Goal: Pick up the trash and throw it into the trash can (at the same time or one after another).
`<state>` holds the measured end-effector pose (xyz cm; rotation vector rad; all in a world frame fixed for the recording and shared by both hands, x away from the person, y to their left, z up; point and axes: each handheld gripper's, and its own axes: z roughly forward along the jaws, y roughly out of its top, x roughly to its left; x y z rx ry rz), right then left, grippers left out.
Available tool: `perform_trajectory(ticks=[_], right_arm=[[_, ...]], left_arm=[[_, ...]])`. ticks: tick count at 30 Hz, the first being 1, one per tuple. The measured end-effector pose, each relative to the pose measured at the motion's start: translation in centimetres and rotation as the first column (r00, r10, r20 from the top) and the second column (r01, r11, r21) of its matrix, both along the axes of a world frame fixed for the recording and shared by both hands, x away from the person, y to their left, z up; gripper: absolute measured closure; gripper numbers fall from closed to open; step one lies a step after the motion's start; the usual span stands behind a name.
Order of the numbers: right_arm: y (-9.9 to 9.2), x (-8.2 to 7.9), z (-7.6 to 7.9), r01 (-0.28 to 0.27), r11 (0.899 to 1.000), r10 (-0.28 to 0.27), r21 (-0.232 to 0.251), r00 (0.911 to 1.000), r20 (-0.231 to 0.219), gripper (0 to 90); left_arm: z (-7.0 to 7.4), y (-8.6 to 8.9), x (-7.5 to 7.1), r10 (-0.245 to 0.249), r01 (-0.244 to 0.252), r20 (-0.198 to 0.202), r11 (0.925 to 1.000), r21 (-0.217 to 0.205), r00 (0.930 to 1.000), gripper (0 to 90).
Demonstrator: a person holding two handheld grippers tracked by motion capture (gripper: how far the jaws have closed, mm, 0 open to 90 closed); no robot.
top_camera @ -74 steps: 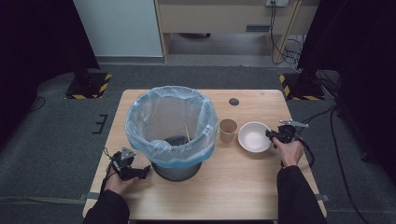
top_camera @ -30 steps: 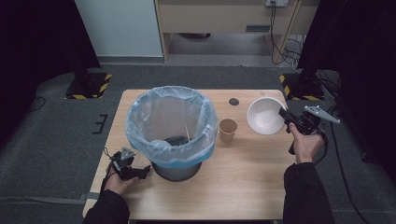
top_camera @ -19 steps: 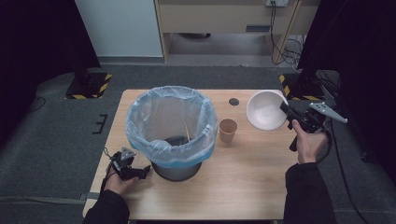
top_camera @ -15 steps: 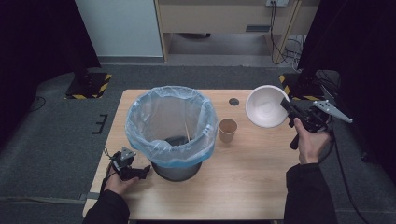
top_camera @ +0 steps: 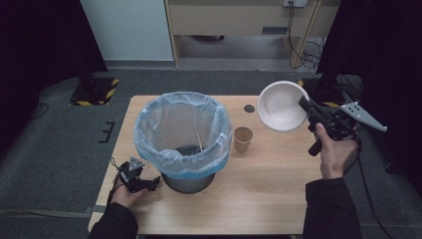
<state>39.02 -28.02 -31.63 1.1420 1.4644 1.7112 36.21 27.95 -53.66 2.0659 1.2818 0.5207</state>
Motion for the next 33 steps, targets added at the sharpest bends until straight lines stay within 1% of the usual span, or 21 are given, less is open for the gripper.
perform_trajectory(ticks=[3,6,9,10,12,15,18,20,21,23,27,33], right_arm=[[0.3,-0.5,0.7,-0.016,1.0,0.016,0.008,0.9996,0.025,83.4],[0.5,-0.9,1.3,-0.037,0.999,0.035,0.03,0.9984,0.044,83.4],[0.7,-1.3,1.9,-0.052,0.998,0.049,0.041,0.9968,0.064,83.4],[0.8,-1.7,2.4,-0.057,0.997,0.054,0.044,0.9954,0.079,83.4],[0.8,-1.8,2.6,-0.057,0.997,0.053,0.046,0.9949,0.086,83.4],[0.8,-2.2,3.3,-0.061,0.996,0.054,0.064,0.9928,0.107,83.4],[1.0,-2.2,3.6,-0.069,0.995,0.06,0.074,0.992,0.111,83.4],[1.4,-2.2,4.2,-0.076,0.994,0.067,0.072,0.9902,0.122,83.4],[1.8,-2.2,4.9,-0.084,0.994,0.074,0.072,0.9882,0.134,83.4],[2.0,-2.3,5.1,-0.089,0.993,0.078,0.073,0.9873,0.138,83.4],[3.4,-2.4,6.5,-0.113,0.992,0.101,0.065,0.9815,0.162,83.4],[4.7,-2.4,7.2,-0.133,0.989,0.121,0.058,0.9772,0.174,83.4]], left_arm=[[0.0,0.0,0.0,0.001,-0.001,0.0,1.0,0.0,1.0,0.0],[0.0,0.0,0.0,0.0,0.0,0.0,1.0,0.0,1.0,0.0],[0.0,0.0,0.0,0.0,0.0,0.0,1.0,0.0,1.0,0.0],[0.0,0.0,0.0,0.0,0.0,0.0,1.0,0.0,1.0,0.0],[0.0,0.0,0.0,0.001,-0.001,-0.001,1.0,0.001,1.0,0.0],[0.0,0.0,0.0,0.0,0.0,0.0,1.0,0.0,1.0,0.0],[0.0,0.0,0.0,0.0,0.0,0.0,1.0,0.0,1.0,0.0],[0.0,0.0,0.0,0.0,0.0,0.0,1.0,0.0,1.0,0.0],[0.0,0.0,0.0,0.0,0.0,-0.001,1.0,0.001,1.0,0.0],[0.0,0.0,0.0,0.0,0.0,0.0,1.0,0.0,1.0,0.0],[0.0,0.0,0.0,0.0,0.0,0.0,1.0,0.0,1.0,0.0],[0.0,0.0,0.0,0.0,0.0,0.0,1.0,0.0,1.0,0.0]])
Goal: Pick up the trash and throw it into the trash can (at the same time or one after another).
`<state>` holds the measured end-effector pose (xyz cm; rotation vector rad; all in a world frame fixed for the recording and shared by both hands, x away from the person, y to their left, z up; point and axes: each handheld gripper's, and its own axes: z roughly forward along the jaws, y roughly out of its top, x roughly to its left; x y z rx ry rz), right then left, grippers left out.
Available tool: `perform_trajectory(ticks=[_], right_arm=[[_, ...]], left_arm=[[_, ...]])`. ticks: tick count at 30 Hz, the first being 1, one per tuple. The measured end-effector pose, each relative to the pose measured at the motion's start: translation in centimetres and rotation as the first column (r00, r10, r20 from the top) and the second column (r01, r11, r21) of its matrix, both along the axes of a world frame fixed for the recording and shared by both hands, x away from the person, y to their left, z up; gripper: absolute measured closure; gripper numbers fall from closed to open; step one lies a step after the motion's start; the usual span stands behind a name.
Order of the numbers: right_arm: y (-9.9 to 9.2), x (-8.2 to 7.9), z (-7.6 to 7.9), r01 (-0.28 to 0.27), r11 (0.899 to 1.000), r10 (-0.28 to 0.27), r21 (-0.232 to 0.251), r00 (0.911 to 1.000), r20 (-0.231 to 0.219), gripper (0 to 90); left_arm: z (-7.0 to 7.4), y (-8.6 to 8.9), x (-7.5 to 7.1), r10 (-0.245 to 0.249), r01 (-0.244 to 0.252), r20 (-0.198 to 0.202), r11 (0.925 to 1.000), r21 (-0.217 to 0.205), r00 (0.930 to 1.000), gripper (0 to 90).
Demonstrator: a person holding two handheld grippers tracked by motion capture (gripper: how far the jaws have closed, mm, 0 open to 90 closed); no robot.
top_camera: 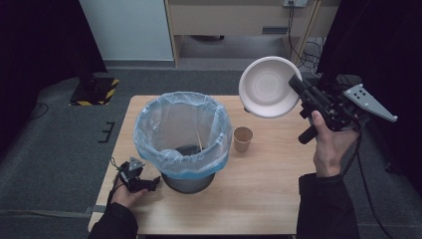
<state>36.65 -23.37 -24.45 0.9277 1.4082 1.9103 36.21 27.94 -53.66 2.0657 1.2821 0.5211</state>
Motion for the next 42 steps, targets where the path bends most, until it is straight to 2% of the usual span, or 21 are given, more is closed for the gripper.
perform_trajectory(ticks=[12,23,32,35,38,42], right_arm=[[4.6,0.7,1.0,-0.072,0.997,0.073,-0.024,0.9973,0.009,83.3],[7.9,1.2,1.5,-0.126,0.992,0.127,-0.031,0.9918,0.013,83.3],[11.6,2.0,0.5,-0.178,0.982,0.177,-0.056,0.9839,-0.022,83.3],[12.1,2.2,0.2,-0.19,0.98,0.189,-0.051,0.9815,-0.032,83.3],[13.4,2.6,-0.8,-0.2,0.976,0.195,-0.083,0.9786,-0.065,83.2],[14.5,2.8,-1.7,-0.214,0.972,0.206,-0.1,0.9751,-0.082,82.8]], left_arm=[[0.0,0.0,0.0,0.0,0.0,0.0,1.0,0.0,1.0,0.0],[0.0,0.0,0.0,0.0,0.0,-0.001,1.0,0.001,1.0,0.0],[0.0,0.0,0.0,0.004,-0.004,0.001,1.0,0.0,1.0,0.0],[0.0,-0.1,0.0,0.005,-0.005,0.002,1.0,0.0,1.0,0.0],[0.0,-0.1,0.0,0.005,-0.005,0.002,1.0,0.0,1.0,0.0],[0.0,-0.1,0.0,0.005,-0.005,0.002,1.0,-0.001,1.0,0.0]])
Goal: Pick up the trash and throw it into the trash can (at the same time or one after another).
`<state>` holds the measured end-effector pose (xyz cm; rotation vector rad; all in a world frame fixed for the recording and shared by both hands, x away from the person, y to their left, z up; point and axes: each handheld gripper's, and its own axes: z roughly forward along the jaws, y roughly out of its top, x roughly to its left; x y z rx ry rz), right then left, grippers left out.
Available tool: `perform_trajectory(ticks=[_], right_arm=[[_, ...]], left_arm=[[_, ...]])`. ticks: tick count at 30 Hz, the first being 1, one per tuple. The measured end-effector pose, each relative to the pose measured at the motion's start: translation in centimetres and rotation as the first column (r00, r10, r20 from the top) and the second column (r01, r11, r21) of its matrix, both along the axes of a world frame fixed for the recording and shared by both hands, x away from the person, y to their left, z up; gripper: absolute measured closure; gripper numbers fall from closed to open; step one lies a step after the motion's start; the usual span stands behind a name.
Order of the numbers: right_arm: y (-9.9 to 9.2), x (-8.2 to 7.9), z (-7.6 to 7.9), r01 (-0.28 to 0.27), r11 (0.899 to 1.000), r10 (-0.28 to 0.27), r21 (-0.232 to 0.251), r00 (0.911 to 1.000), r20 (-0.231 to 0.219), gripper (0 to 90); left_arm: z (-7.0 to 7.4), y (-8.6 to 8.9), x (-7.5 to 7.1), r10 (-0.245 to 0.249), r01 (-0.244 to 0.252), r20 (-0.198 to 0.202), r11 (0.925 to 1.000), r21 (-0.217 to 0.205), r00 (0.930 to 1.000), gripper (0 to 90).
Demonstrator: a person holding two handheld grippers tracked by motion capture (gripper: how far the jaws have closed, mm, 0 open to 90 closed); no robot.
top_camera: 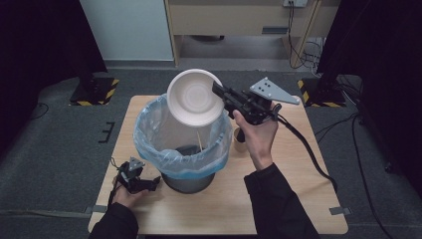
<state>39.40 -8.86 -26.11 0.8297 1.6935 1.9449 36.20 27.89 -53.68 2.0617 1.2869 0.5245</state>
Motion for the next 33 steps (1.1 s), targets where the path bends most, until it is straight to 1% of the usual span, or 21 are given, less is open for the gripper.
perform_trajectory(ticks=[2,3,5,7,8,9,11,13,14,15,16,17,18,20,22,24,26,29,30,31,33], right_arm=[[0.5,0.1,-0.4,-0.021,1.0,0.021,-0.003,0.9997,-0.015,79.4],[0.5,0.1,-0.4,-0.021,1.0,0.021,-0.003,0.9997,-0.015,79.4],[0.9,0.2,-0.7,-0.036,0.999,0.036,-0.01,0.999,-0.026,73.6],[0.8,0.2,-0.7,-0.035,0.999,0.035,-0.019,0.999,-0.029,68.5],[0.4,0.3,-0.5,-0.019,1.0,0.019,-0.021,0.9996,-0.019,65.8],[0.4,0.3,-0.5,-0.019,1.0,0.019,-0.021,0.9996,-0.019,65.8],[-0.6,0.3,0.0,0.003,1.0,-0.003,-0.002,0.9999,-0.01,60.1],[-1.8,0.5,0.4,0.041,0.999,-0.041,-0.001,0.9991,-0.002,53.5],[-3.3,0.6,0.5,0.076,0.997,-0.076,0.004,0.9971,-0.002,51.1],[-3.3,0.6,0.5,0.076,0.997,-0.076,0.004,0.9971,-0.002,51.1],[-4.8,0.7,0.5,0.109,0.994,-0.109,0.002,0.994,-0.007,48.9],[-4.8,0.7,0.5,0.109,0.994,-0.109,0.002,0.994,-0.007,48.9],[-5.3,0.8,0.5,0.12,0.993,-0.12,-0.004,0.9928,-0.007,48.3],[-7.3,1.1,-0.1,0.162,0.987,-0.163,-0.023,0.9864,-0.025,47.3],[-7.7,1.2,-0.2,0.171,0.985,-0.172,-0.032,0.9846,-0.029,46.9],[-9.0,1.6,-1.1,0.196,0.979,-0.199,-0.058,0.9788,-0.047,45.9],[-9.3,1.7,-1.3,0.203,0.977,-0.206,-0.067,0.9772,-0.051,45.8],[-10.5,2.3,-2.7,0.226,0.97,-0.233,-0.09,0.9698,-0.072,44.7],[-11.0,2.7,-3.6,0.234,0.967,-0.244,-0.104,0.9656,-0.09,44.5],[-11.0,2.7,-3.6,0.234,0.967,-0.244,-0.104,0.9656,-0.09,44.5],[-11.5,3.3,-4.8,0.246,0.961,-0.26,-0.125,0.9597,-0.108,44.2]], left_arm=[[0.0,0.0,0.0,0.0,0.0,0.0,1.0,0.0,1.0,0.0],[0.0,0.0,0.0,0.0,0.0,0.0,1.0,0.0,1.0,0.0],[0.0,0.0,0.0,0.0,0.0,0.0,1.0,0.0,1.0,0.0],[0.0,0.0,0.0,0.001,-0.001,0.0,1.0,0.0,1.0,0.0],[0.0,0.0,0.0,0.0,0.0,0.0,1.0,0.001,1.0,0.0],[0.0,0.0,0.0,0.001,-0.001,0.0,1.0,0.0,1.0,0.0],[0.0,0.0,0.0,0.0,0.0,-0.001,1.0,0.0,1.0,0.0],[0.0,0.0,0.0,0.0,0.0,-0.001,1.0,0.0,1.0,0.0],[0.0,0.0,0.0,0.001,-0.001,-0.001,1.0,0.0,1.0,0.0],[0.0,0.0,0.0,0.001,-0.001,-0.001,1.0,0.0,1.0,0.0],[0.0,0.0,0.0,0.001,-0.001,-0.001,1.0,0.0,1.0,0.0],[0.0,0.0,0.0,0.001,-0.001,-0.001,1.0,0.0,1.0,0.0],[0.0,0.0,0.0,0.001,-0.001,-0.001,1.0,0.0,1.0,0.0],[0.0,0.0,0.0,0.001,-0.001,-0.001,1.0,0.001,1.0,0.0],[0.0,0.0,0.0,0.001,-0.001,-0.001,1.0,0.001,1.0,0.0],[0.0,0.0,0.0,0.001,-0.001,-0.001,1.0,0.0,1.0,0.0],[0.0,0.0,0.0,0.001,-0.001,0.0,1.0,0.0,1.0,0.0],[0.0,0.0,0.0,0.001,-0.001,-0.001,1.0,-0.002,1.0,0.0],[0.0,0.0,0.0,0.001,-0.001,-0.001,1.0,0.0,1.0,0.0],[0.0,0.0,0.0,0.001,-0.001,-0.001,1.0,0.0,1.0,0.0],[0.0,0.0,0.0,0.001,-0.001,-0.001,1.0,0.0,1.0,0.0]])
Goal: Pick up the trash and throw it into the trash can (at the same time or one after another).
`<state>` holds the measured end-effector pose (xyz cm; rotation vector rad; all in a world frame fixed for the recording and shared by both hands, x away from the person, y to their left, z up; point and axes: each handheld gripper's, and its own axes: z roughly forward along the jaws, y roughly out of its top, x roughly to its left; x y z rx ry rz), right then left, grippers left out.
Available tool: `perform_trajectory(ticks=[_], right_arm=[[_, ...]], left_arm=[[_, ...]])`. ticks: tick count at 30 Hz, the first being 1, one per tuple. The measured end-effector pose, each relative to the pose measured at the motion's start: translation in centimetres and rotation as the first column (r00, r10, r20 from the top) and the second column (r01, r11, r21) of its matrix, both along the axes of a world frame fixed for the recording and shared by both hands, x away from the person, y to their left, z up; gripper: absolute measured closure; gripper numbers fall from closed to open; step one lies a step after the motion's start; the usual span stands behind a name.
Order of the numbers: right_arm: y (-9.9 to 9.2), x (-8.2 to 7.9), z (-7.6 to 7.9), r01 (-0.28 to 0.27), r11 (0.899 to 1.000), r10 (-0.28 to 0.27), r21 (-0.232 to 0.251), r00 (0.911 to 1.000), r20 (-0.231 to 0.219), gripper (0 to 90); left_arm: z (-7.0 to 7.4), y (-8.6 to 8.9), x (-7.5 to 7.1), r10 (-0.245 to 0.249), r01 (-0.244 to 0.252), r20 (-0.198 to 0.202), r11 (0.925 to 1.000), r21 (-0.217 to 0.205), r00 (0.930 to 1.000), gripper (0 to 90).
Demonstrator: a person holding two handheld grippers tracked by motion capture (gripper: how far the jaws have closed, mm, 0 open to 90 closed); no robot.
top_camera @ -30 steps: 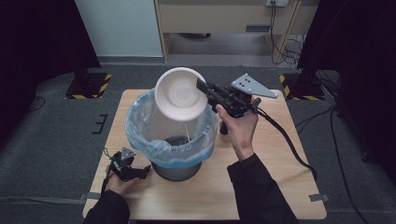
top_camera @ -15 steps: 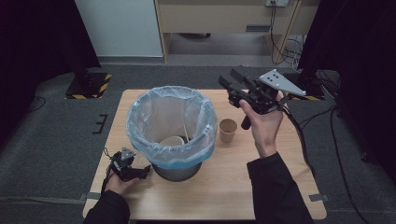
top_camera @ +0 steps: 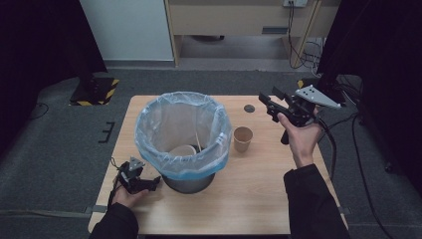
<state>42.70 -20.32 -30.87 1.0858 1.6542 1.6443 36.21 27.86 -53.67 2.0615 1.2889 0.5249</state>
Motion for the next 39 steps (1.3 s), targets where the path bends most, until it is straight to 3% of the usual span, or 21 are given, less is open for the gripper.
perform_trajectory(ticks=[8,9,10,20,30,39], right_arm=[[-1.4,2.0,-5.3,0.061,0.998,-0.063,-0.031,0.9956,-0.069,45.4],[-1.6,2.4,-6.7,0.066,0.997,-0.07,-0.041,0.9931,-0.095,45.5],[-1.6,2.4,-6.7,0.066,0.997,-0.07,-0.041,0.9931,-0.095,45.5],[-1.3,4.0,-12.1,0.068,0.993,-0.086,-0.097,0.9748,-0.206,47.6],[0.5,5.2,-15.3,0.018,0.986,-0.065,-0.165,0.9563,-0.285,51.8],[0.9,5.7,-17.4,-0.01,0.983,-0.061,-0.185,0.9249,-0.375,56.9]], left_arm=[[0.0,0.0,0.0,0.001,-0.001,-0.001,1.0,0.0,1.0,0.0],[0.0,0.0,0.0,0.001,-0.001,-0.001,1.0,0.0,1.0,0.0],[0.0,0.0,0.0,0.001,-0.001,-0.001,1.0,0.0,1.0,0.0],[0.0,0.0,0.0,0.002,-0.002,0.0,1.0,0.0,1.0,0.0],[0.0,0.0,0.0,0.002,-0.002,0.0,1.0,0.0,1.0,0.0],[0.0,-0.1,0.0,0.001,-0.001,-0.001,1.0,0.0,1.0,0.0]])
